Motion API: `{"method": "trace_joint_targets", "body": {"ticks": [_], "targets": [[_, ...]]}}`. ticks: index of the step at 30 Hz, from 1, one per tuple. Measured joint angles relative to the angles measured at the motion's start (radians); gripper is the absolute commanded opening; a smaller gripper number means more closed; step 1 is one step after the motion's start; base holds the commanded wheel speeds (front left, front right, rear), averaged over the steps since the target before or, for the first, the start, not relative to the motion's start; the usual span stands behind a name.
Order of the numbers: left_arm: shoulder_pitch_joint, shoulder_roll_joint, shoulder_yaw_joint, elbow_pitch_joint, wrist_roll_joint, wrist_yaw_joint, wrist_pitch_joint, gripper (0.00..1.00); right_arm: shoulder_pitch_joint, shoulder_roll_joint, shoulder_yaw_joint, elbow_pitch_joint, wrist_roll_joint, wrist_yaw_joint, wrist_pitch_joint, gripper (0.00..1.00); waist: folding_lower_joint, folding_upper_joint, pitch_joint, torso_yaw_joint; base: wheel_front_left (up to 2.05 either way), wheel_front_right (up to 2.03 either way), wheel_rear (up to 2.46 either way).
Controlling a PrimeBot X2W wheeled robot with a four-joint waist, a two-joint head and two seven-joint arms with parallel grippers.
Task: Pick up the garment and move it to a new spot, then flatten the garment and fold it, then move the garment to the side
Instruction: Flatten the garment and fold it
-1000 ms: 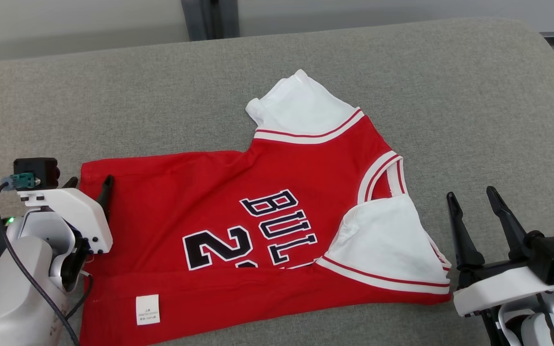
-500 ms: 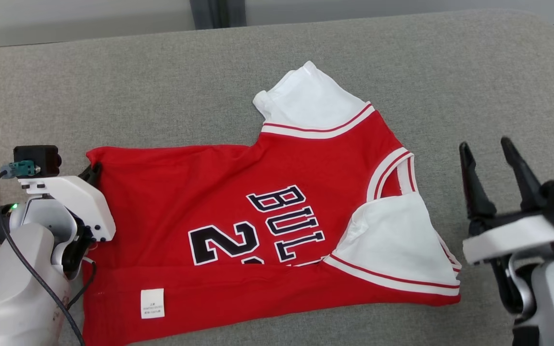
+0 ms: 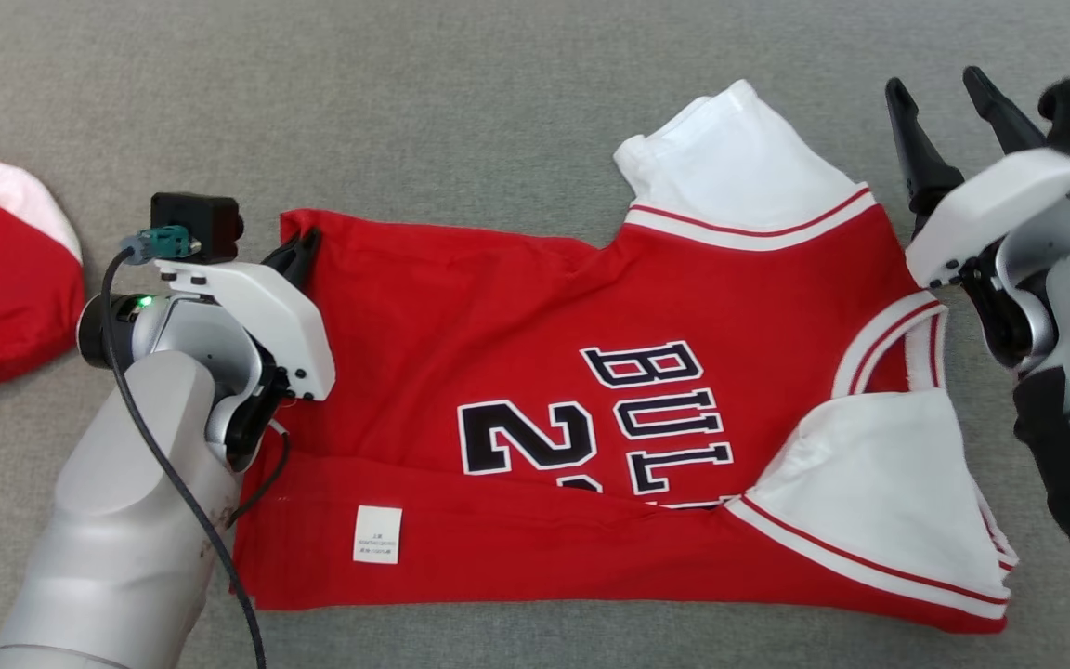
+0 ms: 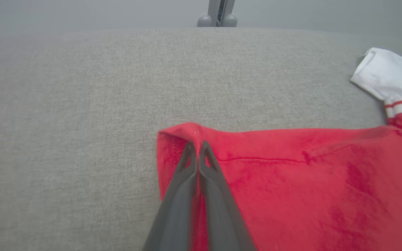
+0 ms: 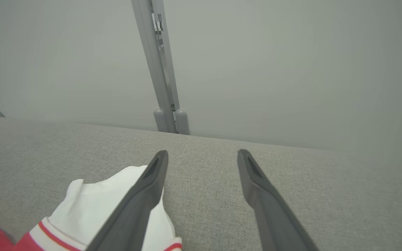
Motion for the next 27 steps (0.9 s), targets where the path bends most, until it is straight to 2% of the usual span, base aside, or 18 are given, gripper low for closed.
{"method": "trace_joint_targets", "body": {"ticks": [8, 14, 19, 20, 22, 27], "targets": [[-0.071, -0.072, -0.05, 0.027, 0.01, -0.027, -0.034, 0.0, -0.209, -0.042, 0.172, 0.199, 0.074, 0.0, 0.112, 1.0, 0.0, 0.0, 0.058, 0.101, 0.0, 0.0, 0.0], [-0.107, -0.108, -0.077, 0.065, 0.009, -0.043, -0.067, 0.0, -0.272, -0.058, 0.26, 0.315, 0.105, 0.0, 0.14, 1.0, 0.0, 0.0, 0.092, 0.162, 0.0, 0.0, 0.0], [-0.12, -0.122, -0.091, 0.105, 0.001, -0.048, -0.09, 0.0, -0.289, -0.059, 0.329, 0.362, 0.143, 0.0, 0.162, 0.99, 0.0, 0.0, 0.103, 0.18, 0.0, 0.0, 0.0], [-0.127, -0.123, -0.093, 0.111, -0.002, -0.049, -0.096, 0.0, -0.289, -0.059, 0.343, 0.364, 0.149, 0.0, 0.159, 0.49, 0.0, 0.0, 0.103, 0.179, 0.0, 0.0, 0.0], [-0.135, -0.125, -0.093, 0.123, -0.006, -0.051, -0.105, 0.0, -0.291, -0.06, 0.359, 0.368, 0.166, 0.0, 0.141, 0.0, 0.0, 0.0, 0.101, 0.176, 0.0, 0.0, 0.0], [-0.133, -0.117, -0.083, 0.168, -0.027, -0.053, -0.13, 0.0, -0.284, -0.062, 0.386, 0.38, 0.219, 0.0, 0.065, 0.0, 0.0, 0.0, 0.078, 0.158, 0.0, 0.0, 0.0]]}}
